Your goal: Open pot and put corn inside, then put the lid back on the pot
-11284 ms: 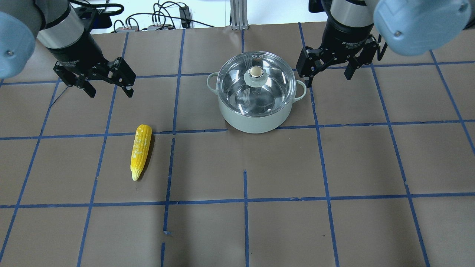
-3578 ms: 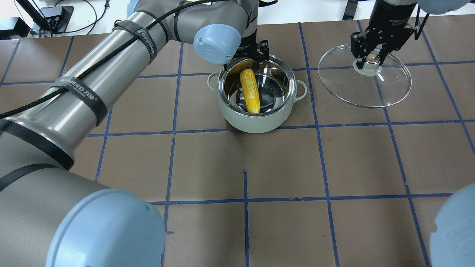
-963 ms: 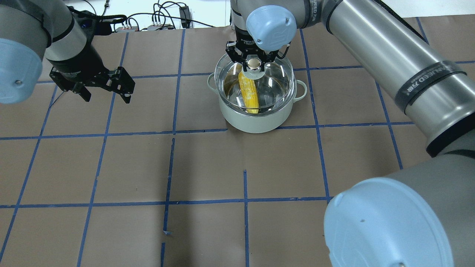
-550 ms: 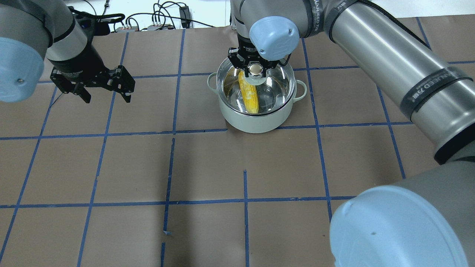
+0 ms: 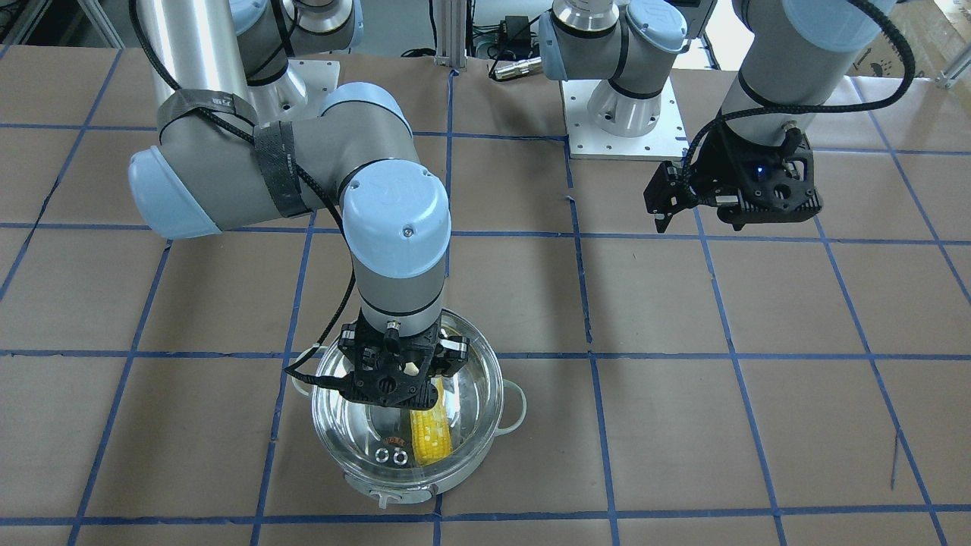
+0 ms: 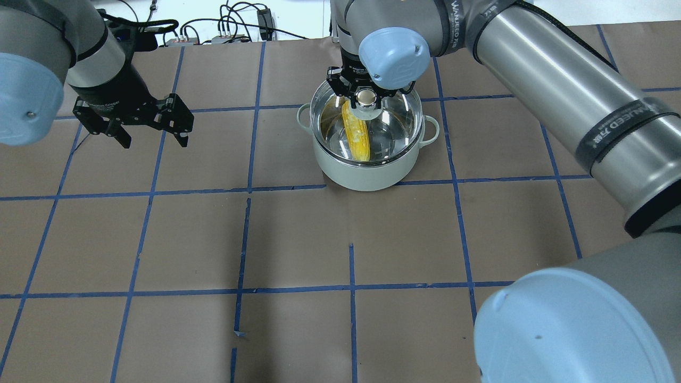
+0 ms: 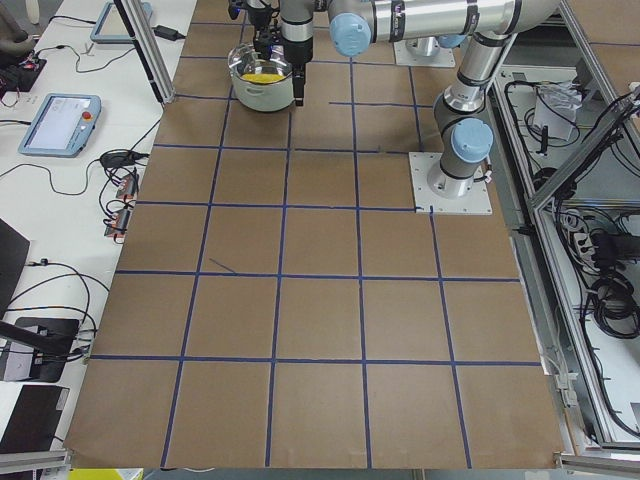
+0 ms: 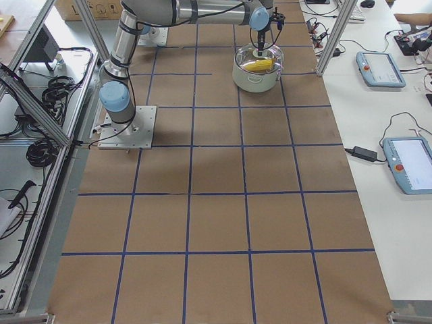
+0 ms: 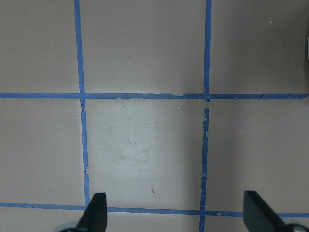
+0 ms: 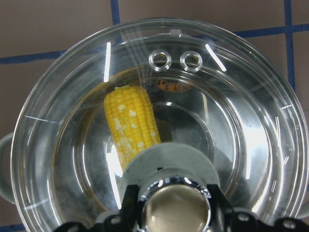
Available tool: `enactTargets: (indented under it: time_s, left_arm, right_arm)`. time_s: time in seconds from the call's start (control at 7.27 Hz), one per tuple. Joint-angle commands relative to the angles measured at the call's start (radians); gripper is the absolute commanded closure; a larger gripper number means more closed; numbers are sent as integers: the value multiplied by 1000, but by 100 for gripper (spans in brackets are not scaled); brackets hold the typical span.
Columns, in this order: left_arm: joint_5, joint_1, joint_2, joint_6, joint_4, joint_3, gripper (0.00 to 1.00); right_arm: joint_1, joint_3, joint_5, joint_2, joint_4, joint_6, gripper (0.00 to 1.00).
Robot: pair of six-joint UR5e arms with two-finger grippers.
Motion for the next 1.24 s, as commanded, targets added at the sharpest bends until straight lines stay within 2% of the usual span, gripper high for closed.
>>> enactTargets:
  time_s: [0.0,0.41,0.55,0.69,0.83,0.96,1.1]
  left_arm:
    - [4,0,0,3,6,-1,0]
    - [6,2,0,6,5,-3,0]
    - [6,2,1,6,5,-3,0]
    - [6,2,0,6,6,-3,0]
    - [7,2,1,6,3,-3,0]
    - [7,2,3,6,3,-3,0]
    - [7,2,4,6,3,-3,0]
  right_arm:
    - [0,-1,1,-2,20,0,80]
    - [1,2,4,-1,31,-3,79]
    - [1,2,4,-1,31,-5,73]
    - [1,1,-1,-1,34,-2,56]
    - [3,1,-1,-1,34,-3,14]
    - [4,1,4,-1,33,-5,0]
    - [1,-11,6,-1,25,-9,0]
